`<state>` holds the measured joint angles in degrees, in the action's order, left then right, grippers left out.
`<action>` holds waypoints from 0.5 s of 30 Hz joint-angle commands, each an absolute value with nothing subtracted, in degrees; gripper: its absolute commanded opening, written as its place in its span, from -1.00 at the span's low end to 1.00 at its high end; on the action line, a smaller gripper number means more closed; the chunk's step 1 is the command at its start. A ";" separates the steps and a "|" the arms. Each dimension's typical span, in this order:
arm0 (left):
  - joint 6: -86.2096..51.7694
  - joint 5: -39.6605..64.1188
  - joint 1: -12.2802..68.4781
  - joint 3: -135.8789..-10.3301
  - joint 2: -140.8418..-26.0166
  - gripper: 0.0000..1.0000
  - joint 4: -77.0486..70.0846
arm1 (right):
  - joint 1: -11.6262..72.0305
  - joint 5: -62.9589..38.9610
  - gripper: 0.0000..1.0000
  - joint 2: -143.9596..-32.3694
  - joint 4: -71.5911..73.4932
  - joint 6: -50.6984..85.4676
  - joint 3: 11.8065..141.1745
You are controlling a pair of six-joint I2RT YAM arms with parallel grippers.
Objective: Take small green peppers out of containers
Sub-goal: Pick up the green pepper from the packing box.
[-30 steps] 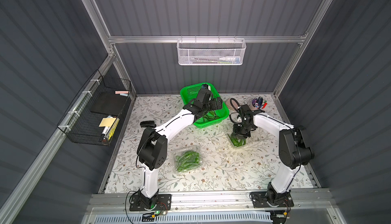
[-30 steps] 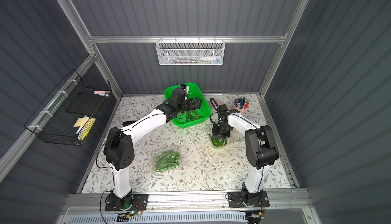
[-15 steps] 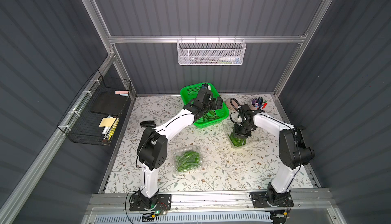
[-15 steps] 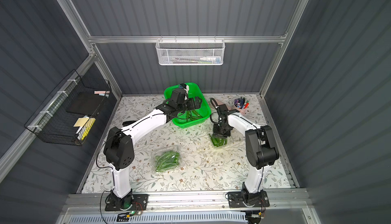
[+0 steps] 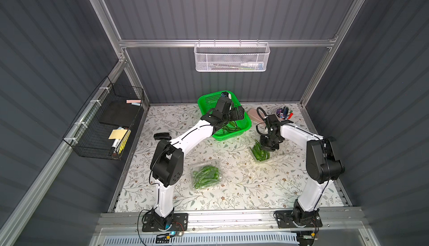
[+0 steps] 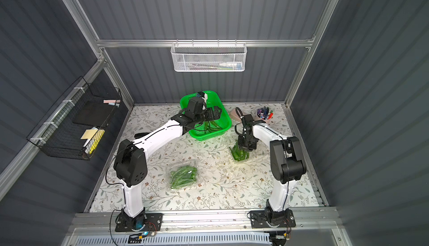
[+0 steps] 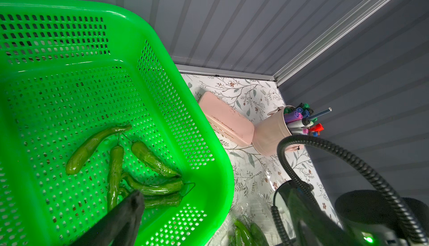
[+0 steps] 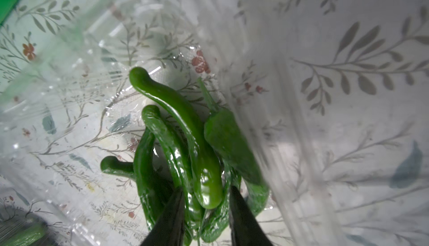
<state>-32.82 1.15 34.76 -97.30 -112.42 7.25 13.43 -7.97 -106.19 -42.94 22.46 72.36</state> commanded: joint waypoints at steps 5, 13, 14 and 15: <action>-32.45 2.13 34.45 -96.85 -113.03 0.98 6.77 | 13.80 -9.18 -0.38 -108.60 -42.56 21.64 71.78; -32.62 2.33 34.45 -97.60 -113.47 0.98 6.99 | 14.59 -8.21 -0.50 -110.83 -41.73 22.53 71.97; -32.69 2.42 34.45 -97.76 -113.48 0.98 7.11 | 14.59 -8.05 -0.54 -110.87 -41.74 22.64 72.01; -32.78 2.37 34.45 -97.91 -113.55 0.98 7.27 | 14.59 -8.09 -0.58 -110.84 -41.67 22.54 72.20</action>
